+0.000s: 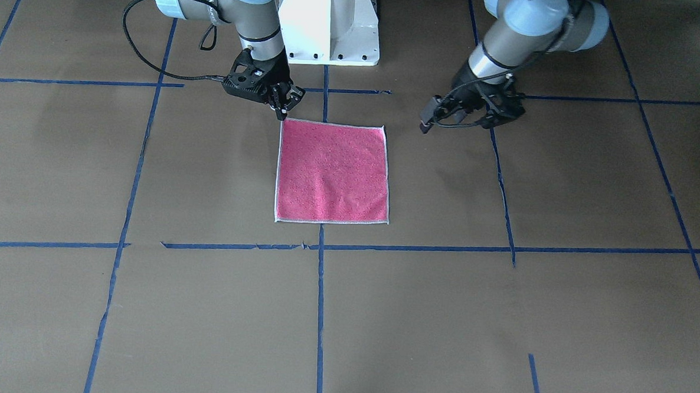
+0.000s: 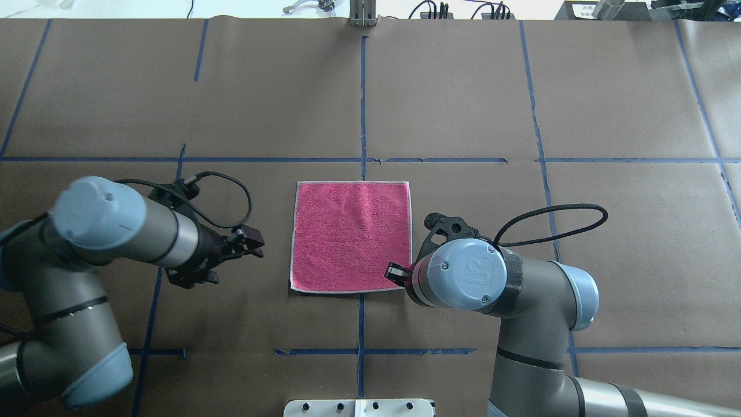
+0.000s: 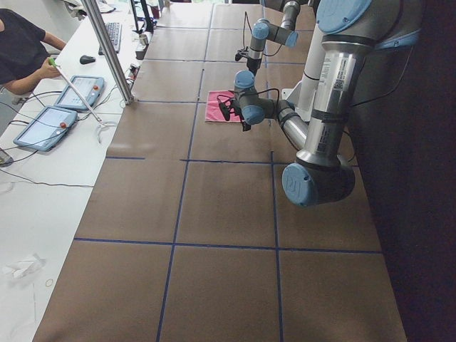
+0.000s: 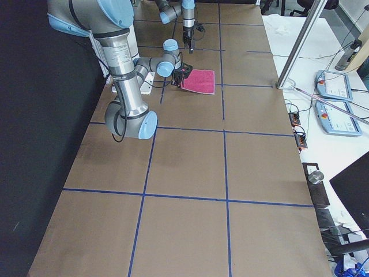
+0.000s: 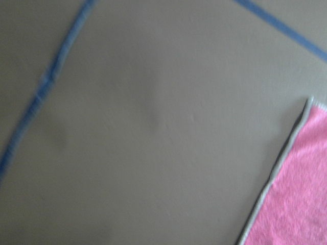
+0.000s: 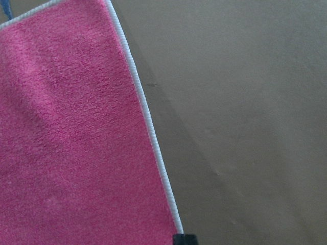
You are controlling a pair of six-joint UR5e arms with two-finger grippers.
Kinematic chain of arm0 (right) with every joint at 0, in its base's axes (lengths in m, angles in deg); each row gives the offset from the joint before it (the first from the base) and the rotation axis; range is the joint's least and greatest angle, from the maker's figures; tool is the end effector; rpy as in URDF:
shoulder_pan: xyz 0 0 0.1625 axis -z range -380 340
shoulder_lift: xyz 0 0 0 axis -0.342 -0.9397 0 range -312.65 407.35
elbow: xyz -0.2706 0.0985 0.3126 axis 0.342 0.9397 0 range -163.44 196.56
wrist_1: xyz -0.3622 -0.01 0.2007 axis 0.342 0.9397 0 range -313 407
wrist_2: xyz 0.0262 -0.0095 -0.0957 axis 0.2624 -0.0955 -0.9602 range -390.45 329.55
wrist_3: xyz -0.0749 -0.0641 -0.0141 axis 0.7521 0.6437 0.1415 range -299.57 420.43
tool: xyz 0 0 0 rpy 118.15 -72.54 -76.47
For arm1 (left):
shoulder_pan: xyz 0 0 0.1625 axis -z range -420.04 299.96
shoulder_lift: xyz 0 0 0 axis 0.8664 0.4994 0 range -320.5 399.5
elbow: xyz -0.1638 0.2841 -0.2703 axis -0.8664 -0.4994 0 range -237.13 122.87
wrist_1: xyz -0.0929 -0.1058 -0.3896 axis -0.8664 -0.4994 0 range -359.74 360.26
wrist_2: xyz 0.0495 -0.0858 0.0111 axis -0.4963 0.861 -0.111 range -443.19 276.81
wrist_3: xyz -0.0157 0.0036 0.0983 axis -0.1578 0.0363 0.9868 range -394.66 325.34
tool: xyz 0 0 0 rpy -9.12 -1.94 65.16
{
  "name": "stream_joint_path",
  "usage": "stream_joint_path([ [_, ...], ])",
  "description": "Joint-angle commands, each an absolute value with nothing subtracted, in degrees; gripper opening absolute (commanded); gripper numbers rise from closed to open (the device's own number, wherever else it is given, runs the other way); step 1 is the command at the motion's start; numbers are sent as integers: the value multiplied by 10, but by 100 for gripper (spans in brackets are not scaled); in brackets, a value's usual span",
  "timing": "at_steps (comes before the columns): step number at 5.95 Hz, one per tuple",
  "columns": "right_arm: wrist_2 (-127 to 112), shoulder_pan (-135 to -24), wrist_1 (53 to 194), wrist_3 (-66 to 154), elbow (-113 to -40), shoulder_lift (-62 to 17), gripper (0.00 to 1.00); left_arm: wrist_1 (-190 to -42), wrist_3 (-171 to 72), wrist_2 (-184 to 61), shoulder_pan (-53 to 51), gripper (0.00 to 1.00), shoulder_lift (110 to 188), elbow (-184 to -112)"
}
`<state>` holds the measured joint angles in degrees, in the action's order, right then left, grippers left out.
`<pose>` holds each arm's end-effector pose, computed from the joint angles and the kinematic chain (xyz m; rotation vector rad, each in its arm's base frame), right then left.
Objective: Fold towel twice with both arms
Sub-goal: 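Bring the left gripper to the opposite towel edge and grasp it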
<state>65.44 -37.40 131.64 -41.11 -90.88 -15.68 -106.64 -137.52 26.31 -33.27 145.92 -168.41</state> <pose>-0.5480 -0.3007 0.2546 -0.0519 -0.8788 0.4278 0.4592 -0.3437 0.3034 -0.1994 0.9833 -0.4713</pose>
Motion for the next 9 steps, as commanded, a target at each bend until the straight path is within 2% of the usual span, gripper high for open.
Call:
stream_joint_path([
  [1,654,-373,1316,-412,-909,-157,3,-979,-1436,199,-397,96,1547,-1637],
  [7,654,-372,1316,-412,-908,-157,3,-980,-1433,177,-398,56,1564,-1604],
  [9,654,-373,1316,-412,-908,-156,3,-980,-1433,178,-398,7,1566,-1605],
])
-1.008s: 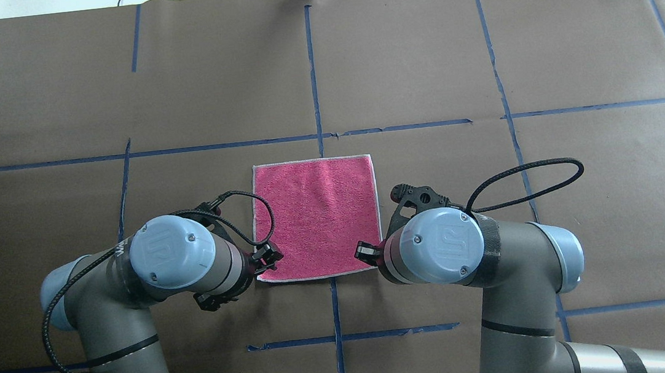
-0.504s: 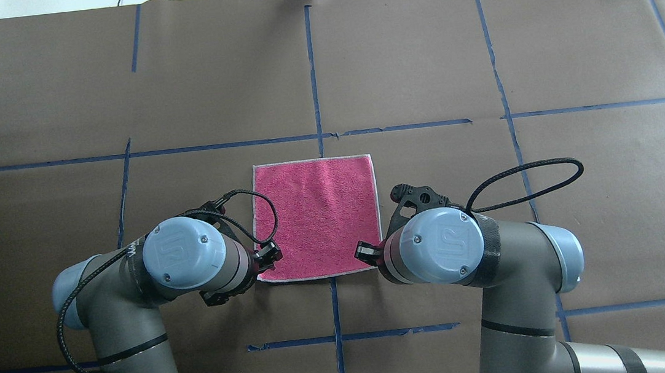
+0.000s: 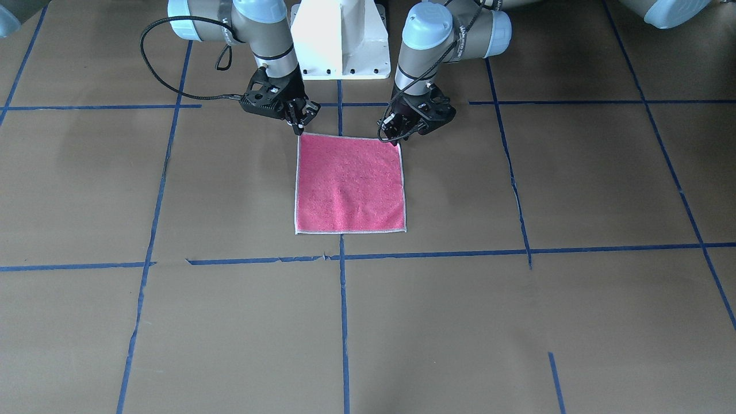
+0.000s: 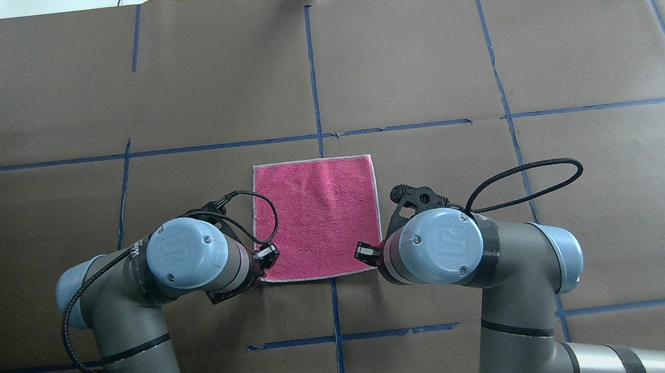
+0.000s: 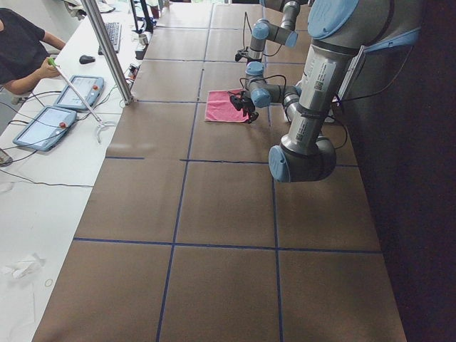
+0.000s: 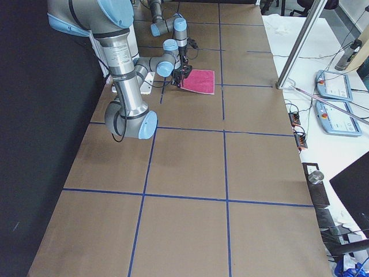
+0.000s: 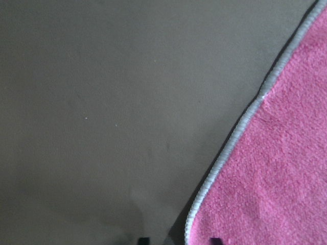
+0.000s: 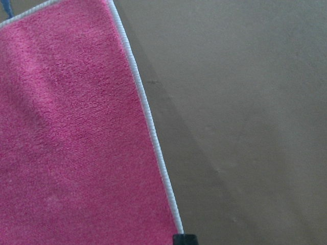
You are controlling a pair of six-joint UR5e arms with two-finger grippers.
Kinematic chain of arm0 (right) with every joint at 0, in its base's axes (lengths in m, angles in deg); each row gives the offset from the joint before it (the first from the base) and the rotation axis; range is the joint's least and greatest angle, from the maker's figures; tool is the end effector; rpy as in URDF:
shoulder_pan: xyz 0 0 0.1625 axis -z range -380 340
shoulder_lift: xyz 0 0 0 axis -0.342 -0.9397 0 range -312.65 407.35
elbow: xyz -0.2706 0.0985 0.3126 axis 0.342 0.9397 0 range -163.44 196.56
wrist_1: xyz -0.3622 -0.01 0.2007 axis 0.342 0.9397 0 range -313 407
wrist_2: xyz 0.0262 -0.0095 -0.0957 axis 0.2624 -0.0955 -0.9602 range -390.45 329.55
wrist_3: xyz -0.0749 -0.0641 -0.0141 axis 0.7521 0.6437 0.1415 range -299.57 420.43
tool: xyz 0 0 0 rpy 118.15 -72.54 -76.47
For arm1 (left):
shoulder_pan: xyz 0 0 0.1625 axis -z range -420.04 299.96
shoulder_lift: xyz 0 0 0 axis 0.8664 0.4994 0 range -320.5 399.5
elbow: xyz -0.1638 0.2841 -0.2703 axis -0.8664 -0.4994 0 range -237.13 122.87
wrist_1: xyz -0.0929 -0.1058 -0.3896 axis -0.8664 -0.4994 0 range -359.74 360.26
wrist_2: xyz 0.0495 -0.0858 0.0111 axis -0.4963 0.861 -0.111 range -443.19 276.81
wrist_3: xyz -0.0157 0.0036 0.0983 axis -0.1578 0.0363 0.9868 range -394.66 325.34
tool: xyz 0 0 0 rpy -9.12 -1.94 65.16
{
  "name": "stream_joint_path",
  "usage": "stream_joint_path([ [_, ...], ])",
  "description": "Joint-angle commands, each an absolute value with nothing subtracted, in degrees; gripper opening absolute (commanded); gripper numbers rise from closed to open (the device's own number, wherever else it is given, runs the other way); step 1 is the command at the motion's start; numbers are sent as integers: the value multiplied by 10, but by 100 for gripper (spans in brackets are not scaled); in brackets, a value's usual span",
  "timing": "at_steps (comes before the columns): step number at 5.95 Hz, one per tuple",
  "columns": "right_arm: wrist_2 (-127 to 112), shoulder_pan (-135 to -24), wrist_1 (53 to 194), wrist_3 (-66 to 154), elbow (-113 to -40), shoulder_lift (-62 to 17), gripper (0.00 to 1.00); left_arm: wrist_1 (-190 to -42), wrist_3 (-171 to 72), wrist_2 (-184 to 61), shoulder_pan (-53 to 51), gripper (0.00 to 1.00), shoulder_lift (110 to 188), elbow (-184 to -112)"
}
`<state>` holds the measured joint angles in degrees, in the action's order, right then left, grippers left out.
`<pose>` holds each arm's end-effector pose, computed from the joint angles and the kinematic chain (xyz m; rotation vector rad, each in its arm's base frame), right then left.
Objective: Fold towel twice with both arms
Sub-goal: 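Bring the left gripper to the opposite towel edge and grasp it, then lift both towel edges and fold them away from the robot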
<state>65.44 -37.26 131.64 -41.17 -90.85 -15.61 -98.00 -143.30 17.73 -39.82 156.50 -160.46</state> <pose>-0.5490 -0.2994 0.2541 -0.0534 -0.8794 0.4264 0.5528 -0.3256 0.2772 -0.1696 0.8593 -0.5542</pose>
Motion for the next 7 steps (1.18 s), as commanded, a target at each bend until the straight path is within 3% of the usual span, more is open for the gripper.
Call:
stream_joint_path([
  [1,654,-373,1316,-412,-908,-156,3,-980,-1435,178,-398,0,1571,-1606],
  [3,656,-375,1316,-411,-917,-158,3,-978,-1440,180,-398,0,1573,-1619],
  [7,676,-376,1326,-413,-1006,-211,4,-975,-1474,180,-396,0,1568,-1687],
])
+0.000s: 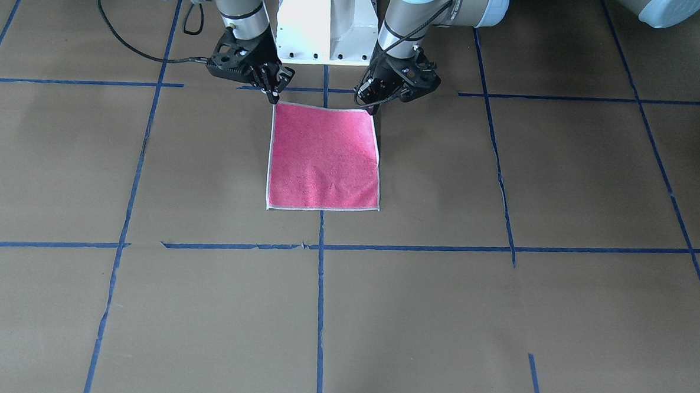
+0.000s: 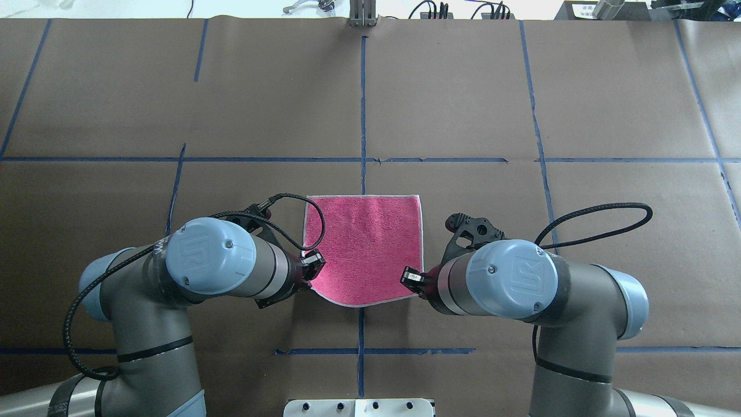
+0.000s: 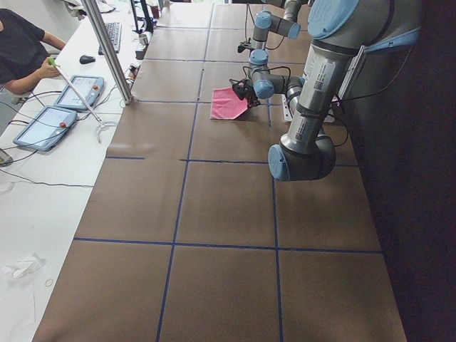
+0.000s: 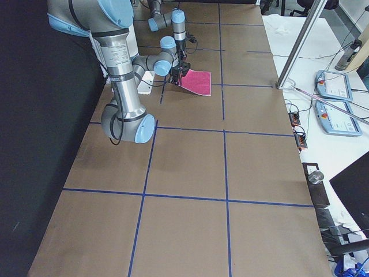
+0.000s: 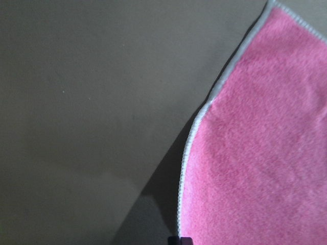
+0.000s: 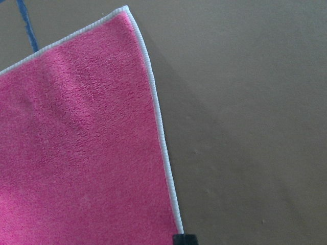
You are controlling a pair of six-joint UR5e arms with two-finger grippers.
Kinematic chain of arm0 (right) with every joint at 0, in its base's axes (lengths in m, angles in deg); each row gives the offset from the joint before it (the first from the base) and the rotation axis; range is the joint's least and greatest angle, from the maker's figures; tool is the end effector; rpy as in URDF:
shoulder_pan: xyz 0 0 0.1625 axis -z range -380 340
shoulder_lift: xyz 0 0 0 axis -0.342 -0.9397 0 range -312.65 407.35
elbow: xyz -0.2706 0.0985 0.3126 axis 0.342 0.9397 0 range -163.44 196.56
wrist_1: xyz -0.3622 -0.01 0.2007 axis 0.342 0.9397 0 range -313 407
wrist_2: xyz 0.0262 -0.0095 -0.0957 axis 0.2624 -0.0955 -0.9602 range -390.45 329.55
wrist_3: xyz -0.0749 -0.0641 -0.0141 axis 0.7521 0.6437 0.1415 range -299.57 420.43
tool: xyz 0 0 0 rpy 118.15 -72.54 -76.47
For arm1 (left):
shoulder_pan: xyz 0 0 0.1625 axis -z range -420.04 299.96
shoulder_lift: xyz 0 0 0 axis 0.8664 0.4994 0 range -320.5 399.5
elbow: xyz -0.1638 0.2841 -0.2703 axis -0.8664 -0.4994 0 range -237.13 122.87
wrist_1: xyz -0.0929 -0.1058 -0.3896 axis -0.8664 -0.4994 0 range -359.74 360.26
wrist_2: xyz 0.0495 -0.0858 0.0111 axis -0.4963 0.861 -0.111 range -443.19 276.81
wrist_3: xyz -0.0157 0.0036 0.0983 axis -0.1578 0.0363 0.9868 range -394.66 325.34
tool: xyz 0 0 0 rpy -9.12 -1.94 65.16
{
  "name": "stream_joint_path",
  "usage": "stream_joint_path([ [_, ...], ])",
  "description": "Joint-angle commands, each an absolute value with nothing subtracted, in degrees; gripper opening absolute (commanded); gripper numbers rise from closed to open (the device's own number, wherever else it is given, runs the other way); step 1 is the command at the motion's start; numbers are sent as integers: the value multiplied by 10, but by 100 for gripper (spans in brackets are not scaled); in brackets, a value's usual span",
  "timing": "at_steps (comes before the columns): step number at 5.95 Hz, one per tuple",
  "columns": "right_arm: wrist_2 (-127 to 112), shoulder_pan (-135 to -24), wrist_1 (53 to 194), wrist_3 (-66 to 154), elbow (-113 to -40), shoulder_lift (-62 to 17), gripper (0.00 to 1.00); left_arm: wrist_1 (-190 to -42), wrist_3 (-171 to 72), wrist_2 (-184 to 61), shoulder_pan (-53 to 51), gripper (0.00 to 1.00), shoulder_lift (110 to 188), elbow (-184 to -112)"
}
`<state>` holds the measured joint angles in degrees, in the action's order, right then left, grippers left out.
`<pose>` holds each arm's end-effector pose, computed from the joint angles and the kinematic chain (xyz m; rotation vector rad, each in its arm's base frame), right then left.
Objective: Fold towel twice with both arms
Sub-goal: 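Lift both towel edges and fold them away from the robot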
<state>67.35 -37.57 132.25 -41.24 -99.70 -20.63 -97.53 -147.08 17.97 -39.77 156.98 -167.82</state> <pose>-0.4968 -0.2829 0.2434 -0.0788 -0.9364 0.4096 0.5182 -0.3129 0.2194 -0.2004 0.9851 -0.5874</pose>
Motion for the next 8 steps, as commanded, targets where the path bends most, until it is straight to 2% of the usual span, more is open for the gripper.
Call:
stream_joint_path([
  [1,676,-375,1326,-412,-1001,-206,3,-976,-1474,179,-383,0,1570,-1685],
  [3,676,-435,1327,-407,-981,-182,3,-981,-1469,177,-348,0,1575,-1666],
  [5,706,-490,1322,-405,-886,-121,3,-988,-1469,177,-322,0,1633,-1581],
  [8,712,-514,1318,-405,-796,-74,3,-1039,-1467,177,-302,0,1634,-1529],
])
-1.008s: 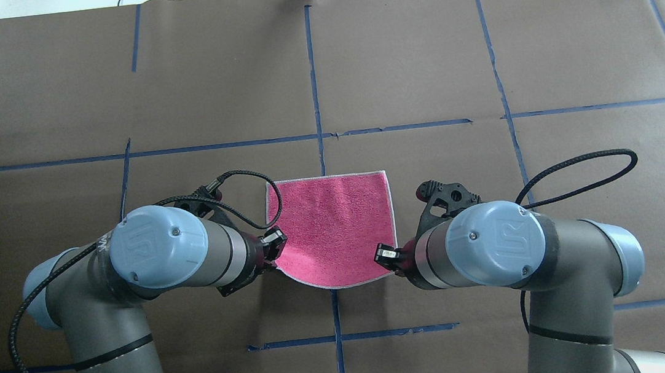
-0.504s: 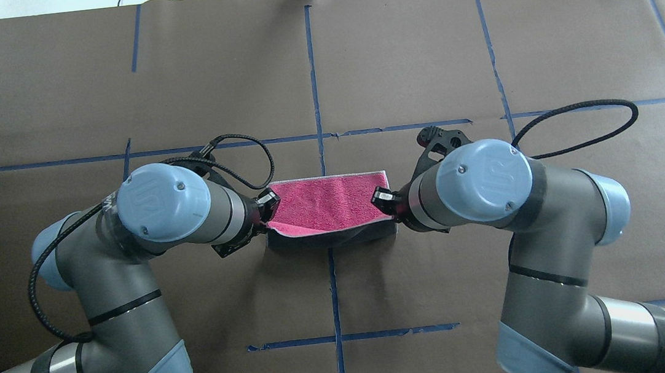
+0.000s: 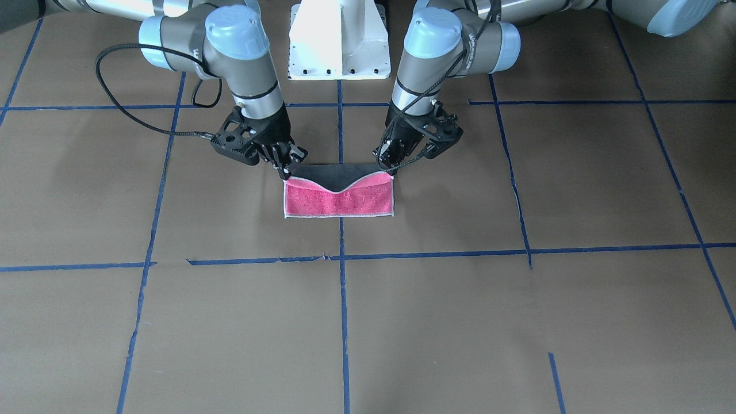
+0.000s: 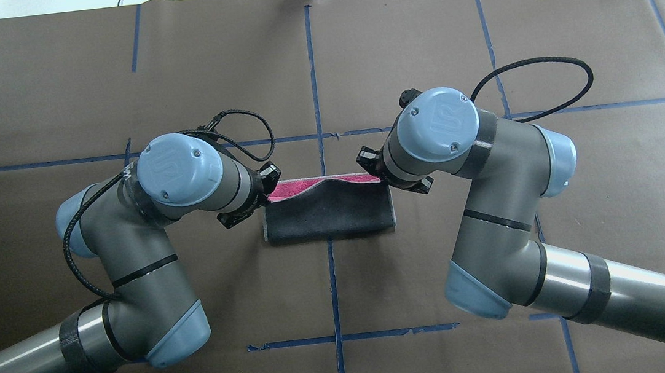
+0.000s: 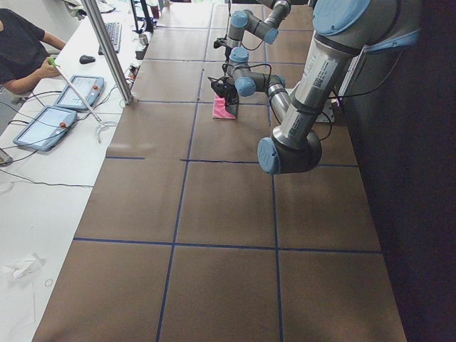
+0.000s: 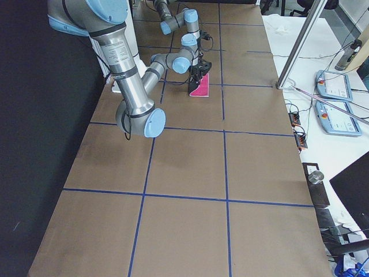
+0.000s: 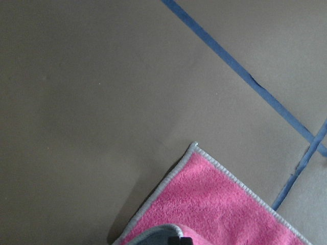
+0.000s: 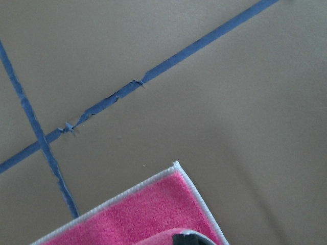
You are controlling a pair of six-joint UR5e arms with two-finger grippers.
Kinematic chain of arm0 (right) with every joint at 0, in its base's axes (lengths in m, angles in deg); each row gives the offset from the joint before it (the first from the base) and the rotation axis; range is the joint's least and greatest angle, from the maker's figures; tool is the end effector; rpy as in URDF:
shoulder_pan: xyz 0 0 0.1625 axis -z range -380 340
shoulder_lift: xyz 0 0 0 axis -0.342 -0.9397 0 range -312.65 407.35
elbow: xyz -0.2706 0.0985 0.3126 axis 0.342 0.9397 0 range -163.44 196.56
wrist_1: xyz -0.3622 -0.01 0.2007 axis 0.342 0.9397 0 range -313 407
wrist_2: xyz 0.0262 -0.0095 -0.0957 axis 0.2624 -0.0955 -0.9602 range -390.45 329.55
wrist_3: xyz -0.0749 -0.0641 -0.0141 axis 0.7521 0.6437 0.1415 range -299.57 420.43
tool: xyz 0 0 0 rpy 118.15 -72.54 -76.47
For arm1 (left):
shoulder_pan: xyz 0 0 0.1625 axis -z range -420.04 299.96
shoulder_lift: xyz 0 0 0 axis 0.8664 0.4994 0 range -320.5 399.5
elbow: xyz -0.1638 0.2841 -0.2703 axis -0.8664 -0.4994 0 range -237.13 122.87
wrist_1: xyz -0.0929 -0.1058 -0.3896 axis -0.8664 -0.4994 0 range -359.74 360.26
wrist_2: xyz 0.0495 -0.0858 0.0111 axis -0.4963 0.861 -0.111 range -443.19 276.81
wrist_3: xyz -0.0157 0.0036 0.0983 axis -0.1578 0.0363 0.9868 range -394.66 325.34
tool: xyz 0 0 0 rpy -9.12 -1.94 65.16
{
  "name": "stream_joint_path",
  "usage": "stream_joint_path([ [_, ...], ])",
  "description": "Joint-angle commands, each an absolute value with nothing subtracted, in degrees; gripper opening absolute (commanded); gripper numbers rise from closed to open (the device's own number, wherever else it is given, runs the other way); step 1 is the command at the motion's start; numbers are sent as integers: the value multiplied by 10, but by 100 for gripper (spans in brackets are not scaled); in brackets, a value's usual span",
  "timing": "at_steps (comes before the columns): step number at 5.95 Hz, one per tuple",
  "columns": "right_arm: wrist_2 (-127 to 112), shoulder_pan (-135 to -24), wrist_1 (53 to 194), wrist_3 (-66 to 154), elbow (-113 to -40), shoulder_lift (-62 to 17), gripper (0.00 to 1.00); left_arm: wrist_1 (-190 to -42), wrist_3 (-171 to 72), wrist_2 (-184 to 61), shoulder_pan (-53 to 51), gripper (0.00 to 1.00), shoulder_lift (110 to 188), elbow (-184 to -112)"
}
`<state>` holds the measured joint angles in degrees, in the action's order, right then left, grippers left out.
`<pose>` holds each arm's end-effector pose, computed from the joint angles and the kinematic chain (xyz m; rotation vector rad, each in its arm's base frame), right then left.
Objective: Fold towel twice with both arms
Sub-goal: 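Lift both towel edges and fold them away from the robot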
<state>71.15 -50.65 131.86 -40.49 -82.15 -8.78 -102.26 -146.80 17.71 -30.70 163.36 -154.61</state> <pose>-0.5142 -0.4363 0.2418 -0.0460 -0.8638 0.5964 0.5272 -0.4276 0.2335 -0.1198 0.9700 -0.7386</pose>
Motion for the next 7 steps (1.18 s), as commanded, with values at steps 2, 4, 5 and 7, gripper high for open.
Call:
stream_joint_path([
  [2,712,-515,1318,-400,-776,-69,5,-1044,-1460,176,-302,3,1636,-1521],
  [4,712,-520,1317,-394,-757,-57,60,-1101,-1440,149,-298,64,1637,-1486],
  [5,713,-524,1317,-395,-756,-54,74,-1120,-1430,151,-297,73,1637,-1481],
  [7,782,-541,1317,-394,-785,-60,77,-1117,-1443,153,-305,73,1630,-1502],
])
